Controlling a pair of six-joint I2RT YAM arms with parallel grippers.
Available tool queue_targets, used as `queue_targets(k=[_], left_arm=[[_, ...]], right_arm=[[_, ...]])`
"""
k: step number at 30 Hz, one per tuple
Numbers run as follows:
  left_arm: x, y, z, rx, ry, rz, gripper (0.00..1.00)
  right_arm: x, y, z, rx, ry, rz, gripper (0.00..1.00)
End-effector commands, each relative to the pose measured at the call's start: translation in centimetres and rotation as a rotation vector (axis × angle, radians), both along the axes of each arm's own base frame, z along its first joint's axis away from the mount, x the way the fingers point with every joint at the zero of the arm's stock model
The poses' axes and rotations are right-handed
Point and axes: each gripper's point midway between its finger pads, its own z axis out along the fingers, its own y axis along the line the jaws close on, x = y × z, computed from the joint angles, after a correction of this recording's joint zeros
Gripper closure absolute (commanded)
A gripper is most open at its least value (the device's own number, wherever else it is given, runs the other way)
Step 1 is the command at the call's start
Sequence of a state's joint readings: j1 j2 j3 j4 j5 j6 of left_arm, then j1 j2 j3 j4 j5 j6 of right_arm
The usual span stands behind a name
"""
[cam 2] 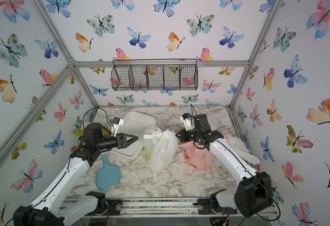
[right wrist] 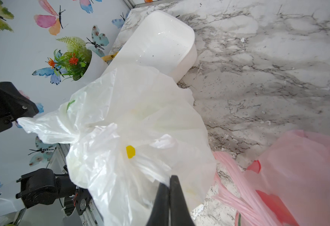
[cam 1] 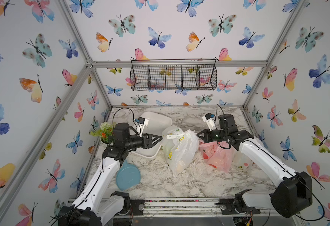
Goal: Place the pears into plastic bags & tie knots
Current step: Tie the plastic bag at the center of the board.
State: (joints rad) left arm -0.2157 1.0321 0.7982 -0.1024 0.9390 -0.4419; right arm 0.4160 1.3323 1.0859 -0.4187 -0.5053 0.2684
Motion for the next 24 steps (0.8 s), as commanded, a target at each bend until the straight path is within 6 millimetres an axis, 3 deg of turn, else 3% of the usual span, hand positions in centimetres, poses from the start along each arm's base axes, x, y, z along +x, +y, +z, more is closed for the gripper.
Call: queue_targets(k=[1, 5, 9, 14, 19, 24], left_arm=[[0.1, -1.4, -1.3, -0.028, 0.061, -0.027, 0.44], [-0.2, -3.9, 0.1, -0.028, 0.029, -0.079, 0.37], [0.3, -4.7, 1.1, -0.04, 0.004, -0.074, 0.35], [2.1, -5.4, 0.0, 0.005, -0.001, -0.056, 0.48], [2.3, -6.5, -0.7, 0.074, -0.006, -0.096, 0.63], [2.5, -6.6, -0.9, 0.093, -0.01, -0.099, 0.67]], right_arm=[[0.1, 0.5, 0.5, 0.019, 0.008, 0.004, 0.97], [0.0, 0.5, 0.3, 0.016, 0.012, 0.005, 0.97], [0.0, 0.4, 0.1, 0.013, 0.016, 0.002, 0.97], [-0.1, 0.5, -0.2, 0.015, 0.028, 0.004, 0.97], [0.0, 0.3, -0.1, 0.002, 0.016, 0.0, 0.97], [-0.2, 0.4, -0.8, 0.001, 0.034, 0.006, 0.97]])
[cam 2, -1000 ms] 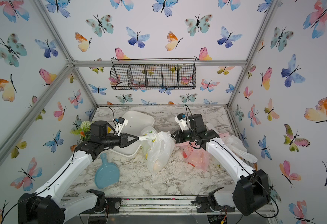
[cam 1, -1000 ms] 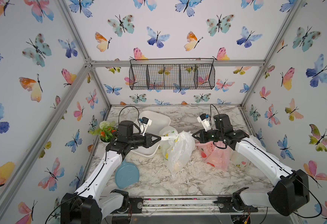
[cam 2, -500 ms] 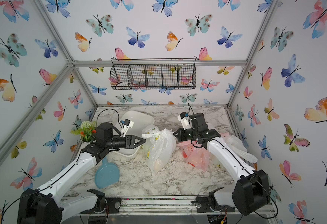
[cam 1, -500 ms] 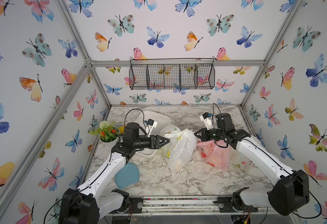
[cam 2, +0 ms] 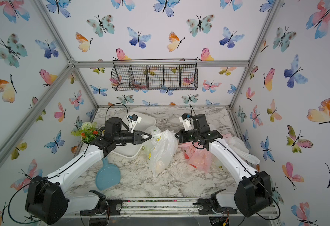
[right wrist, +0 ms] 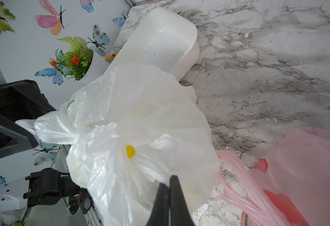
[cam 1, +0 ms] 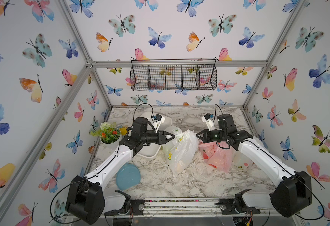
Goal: Place the pears into plastic bags & tie knots
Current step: Tie the plastic bag at the center of the board.
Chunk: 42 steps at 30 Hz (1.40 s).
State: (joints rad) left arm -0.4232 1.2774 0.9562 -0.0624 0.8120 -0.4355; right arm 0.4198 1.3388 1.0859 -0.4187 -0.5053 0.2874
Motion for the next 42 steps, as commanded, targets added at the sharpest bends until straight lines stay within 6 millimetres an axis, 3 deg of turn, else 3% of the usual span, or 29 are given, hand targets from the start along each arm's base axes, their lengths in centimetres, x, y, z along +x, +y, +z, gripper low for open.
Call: queue_targets(k=[1, 5, 7, 10, 13, 15, 17, 20, 25, 30, 33, 36, 39, 42], left_arm=[[0.3, -0.2, 0.2, 0.029, -0.037, -0.004, 0.67], [1.2, -0.1, -0.1, 0.058, -0.053, 0.031, 0.83], [1.6, 0.1, -0.1, 0.069, -0.067, 0.049, 0.99], [1.4, 0.7, -0.9, 0.124, -0.09, 0.053, 1.0], [1.4, 5.9, -5.2, 0.365, -0.039, 0.146, 1.0], [1.4, 10.1, -6.7, 0.42, 0.002, 0.229, 1.0], [1.4, 10.9, -6.5, 0.403, -0.032, 0.288, 1.0], [1.8, 11.0, -6.6, 0.363, -0.031, 0.337, 1.0], [2.4, 12.2, -9.0, 0.475, 0.035, 0.343, 1.0], [2.2, 13.2, -9.9, 0.485, 0.046, 0.359, 1.0], [2.0, 12.2, -8.9, 0.42, 0.043, 0.322, 1.0], [1.7, 10.2, -4.5, 0.282, 0.002, 0.267, 1.0], [1.2, 8.9, 0.1, 0.21, -0.079, 0.233, 1.0], [0.0, 8.0, 1.5, 0.167, -0.112, 0.19, 1.0]], right_arm=[[-0.1, 0.3, -0.5, -0.002, 0.014, 0.012, 0.97], [0.0, 0.4, -0.2, 0.005, 0.008, 0.008, 0.97], [0.0, 0.3, -0.2, 0.004, 0.008, 0.0, 0.97], [0.8, -1.6, -0.5, -0.044, -0.008, -0.105, 0.97], [1.5, -8.1, -3.7, -0.255, 0.062, -0.299, 0.96], [1.4, -13.1, -5.7, -0.405, 0.097, -0.412, 0.96], [1.5, -15.1, -5.9, -0.457, 0.069, -0.474, 0.96], [2.1, -14.7, -5.4, -0.409, 0.036, -0.495, 0.96], [2.1, -14.5, -8.2, -0.434, 0.125, -0.475, 0.96], [2.4, -14.1, -9.1, -0.397, 0.117, -0.481, 0.96], [2.8, -13.1, -7.9, -0.345, 0.122, -0.452, 0.96], [3.5, -12.2, -3.9, -0.289, 0.046, -0.429, 0.96], [4.2, -12.9, -0.4, -0.294, -0.045, -0.463, 0.97], [3.9, -12.4, 1.0, -0.273, -0.053, -0.438, 0.97]])
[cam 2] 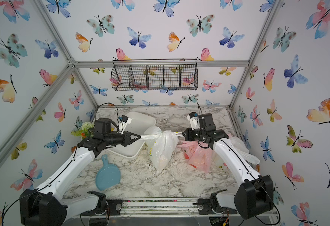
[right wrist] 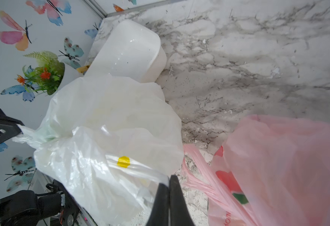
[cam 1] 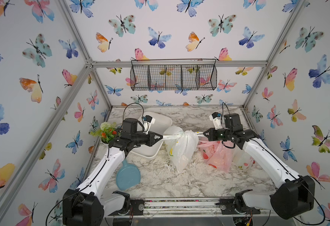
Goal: Place the pears into plastic bags & tie knots
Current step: Tie the plastic bag at the center of the board, then reset both arms
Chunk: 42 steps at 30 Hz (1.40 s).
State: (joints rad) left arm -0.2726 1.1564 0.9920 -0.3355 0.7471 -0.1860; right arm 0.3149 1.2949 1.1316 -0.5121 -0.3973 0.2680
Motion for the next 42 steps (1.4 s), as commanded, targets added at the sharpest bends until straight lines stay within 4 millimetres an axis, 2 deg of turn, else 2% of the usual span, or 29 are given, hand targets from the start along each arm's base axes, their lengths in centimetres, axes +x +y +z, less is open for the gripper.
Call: queue_targets(k=[1, 4, 5, 6, 8, 9, 11, 13, 15, 17, 19, 21, 23, 27, 30, 32, 36, 39, 42], left_arm=[[-0.9, 1.3, 0.7, -0.013, 0.003, 0.055, 1.0], [-0.9, 0.1, -1.3, -0.037, 0.028, 0.04, 1.0], [-0.9, -0.2, -1.8, -0.037, 0.039, 0.032, 0.99], [-0.9, -0.4, -2.0, -0.037, 0.05, 0.029, 0.87], [-0.9, 0.2, -1.9, 0.003, 0.041, 0.042, 0.61], [-0.6, 1.3, -1.4, 0.053, 0.017, 0.086, 0.53], [0.6, 4.7, -0.3, 0.117, -0.029, 0.224, 0.45], [1.9, 8.5, 0.4, 0.144, -0.083, 0.397, 0.39], [3.2, 13.1, 0.4, 0.219, -0.149, 0.651, 0.22], [3.4, 16.0, 0.7, 0.268, -0.248, 0.813, 0.11], [3.2, 18.7, 0.7, 0.298, -0.379, 0.963, 0.08], [2.6, 21.0, 0.8, 0.288, -0.524, 1.103, 0.08], [1.7, 23.2, 0.5, 0.247, -0.6, 1.249, 0.08], [0.5, 26.9, -3.0, 0.346, -0.557, 1.47, 0.09], [0.4, 27.7, -5.7, 0.376, -0.49, 1.519, 0.09], [0.8, 27.2, -7.1, 0.351, -0.482, 1.496, 0.09], [1.8, 25.8, -10.0, 0.285, -0.459, 1.427, 0.09], [3.7, 24.0, -12.0, 0.365, -0.458, 1.279, 0.03], [5.4, 22.8, -12.3, 0.431, -0.484, 1.168, 0.03]], right_arm=[[1.7, -6.8, -0.3, -0.17, -0.012, -0.253, 0.97], [2.0, -5.8, -1.0, -0.104, -0.013, -0.231, 0.94], [2.2, -5.4, -1.4, -0.091, -0.004, -0.221, 0.88], [2.4, -5.3, -1.6, -0.089, 0.003, -0.218, 0.72], [2.7, -5.8, -1.3, -0.124, 0.01, -0.231, 0.52], [3.0, -6.4, -0.5, -0.16, -0.011, -0.246, 0.46], [3.8, -8.3, 0.7, -0.243, -0.069, -0.313, 0.41], [4.8, -11.5, 1.6, -0.302, -0.115, -0.454, 0.38], [5.5, -15.4, 2.4, -0.288, -0.196, -0.679, 0.34], [5.6, -18.0, 3.5, -0.246, -0.383, -0.847, 0.27], [5.5, -19.0, 3.9, -0.245, -0.609, -0.884, 0.19], [5.4, -20.7, 2.8, -0.356, -0.652, -0.943, 0.15], [6.0, -21.6, 1.4, -0.453, -0.602, -0.97, 0.1], [5.7, -22.0, -1.8, -0.479, -0.616, -0.983, 0.1], [5.3, -21.9, -5.5, -0.513, -0.544, -0.948, 0.11], [4.9, -21.7, -6.9, -0.498, -0.566, -0.931, 0.11], [4.9, -20.8, -9.0, -0.452, -0.574, -0.887, 0.14], [4.8, -20.7, -10.1, -0.45, -0.588, -0.884, 0.14], [5.2, -20.1, -11.2, -0.452, -0.564, -0.84, 0.14]])
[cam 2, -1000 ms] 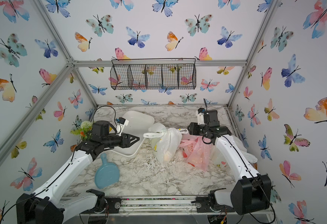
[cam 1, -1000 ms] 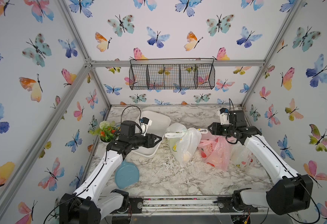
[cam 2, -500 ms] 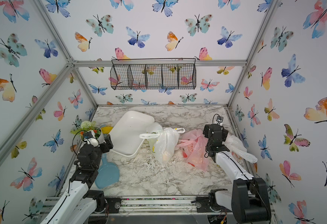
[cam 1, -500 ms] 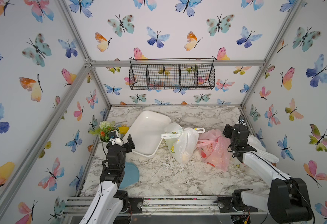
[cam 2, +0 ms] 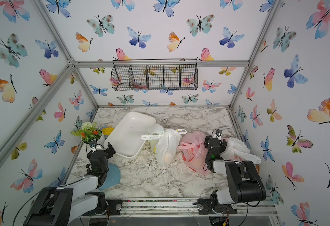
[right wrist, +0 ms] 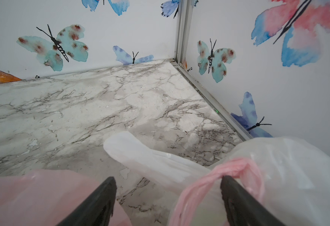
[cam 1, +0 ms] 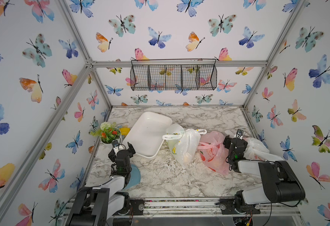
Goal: Place the pears into plastic bags & tie knots
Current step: Reset both arms
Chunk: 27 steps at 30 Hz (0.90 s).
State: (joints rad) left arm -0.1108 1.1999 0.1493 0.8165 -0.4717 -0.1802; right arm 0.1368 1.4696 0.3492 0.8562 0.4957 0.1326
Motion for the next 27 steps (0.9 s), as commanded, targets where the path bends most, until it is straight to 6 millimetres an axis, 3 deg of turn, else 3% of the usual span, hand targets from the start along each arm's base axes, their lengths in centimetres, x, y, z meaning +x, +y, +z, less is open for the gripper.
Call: queue_targets(k=[1, 5, 6, 7, 8, 9, 10, 12, 15, 18, 27], left_arm=[[2.3, -1.6, 3.6, 0.066, -0.106, -0.12, 0.03], [2.1, -0.2, 3.0, 0.036, -0.177, -0.086, 0.02], [2.4, -0.8, 3.1, 0.055, -0.19, -0.122, 0.02], [2.8, -1.4, 2.0, 0.048, -0.145, -0.154, 0.02], [2.9, -1.4, 1.9, 0.066, -0.151, -0.153, 0.02], [2.6, -1.5, 2.3, 0.07, -0.178, -0.16, 0.01], [2.5, -1.5, 2.4, 0.065, -0.184, -0.162, 0.01], [2.6, -1.4, 2.2, 0.062, -0.169, -0.154, 0.02], [2.8, -1.7, 2.3, 0.071, -0.172, -0.168, 0.01], [2.9, -1.9, 2.2, 0.084, -0.162, -0.163, 0.02], [3.0, -2.6, 2.3, 0.098, -0.16, -0.198, 0.02]], right_arm=[[0.9, 1.0, 0.8, 0.008, -0.075, 0.062, 0.14], [1.1, 2.5, 0.4, -0.022, -0.067, 0.168, 0.17], [1.1, 2.8, 0.3, -0.01, -0.067, 0.179, 0.15], [1.1, 2.9, 0.5, -0.016, -0.082, 0.189, 0.11], [0.7, 3.1, 0.1, -0.011, -0.081, 0.204, 0.02], [0.2, 2.9, 0.3, -0.008, -0.123, 0.197, 0.01], [0.1, 2.9, 1.0, -0.034, -0.178, 0.205, 0.01], [0.1, 2.9, 0.0, -0.02, -0.105, 0.2, 0.02], [-0.1, 2.9, 0.9, -0.03, -0.169, 0.207, 0.02], [0.2, 2.9, 0.0, -0.01, -0.1, 0.198, 0.02], [0.2, 2.9, 0.2, -0.019, -0.114, 0.199, 0.02]])
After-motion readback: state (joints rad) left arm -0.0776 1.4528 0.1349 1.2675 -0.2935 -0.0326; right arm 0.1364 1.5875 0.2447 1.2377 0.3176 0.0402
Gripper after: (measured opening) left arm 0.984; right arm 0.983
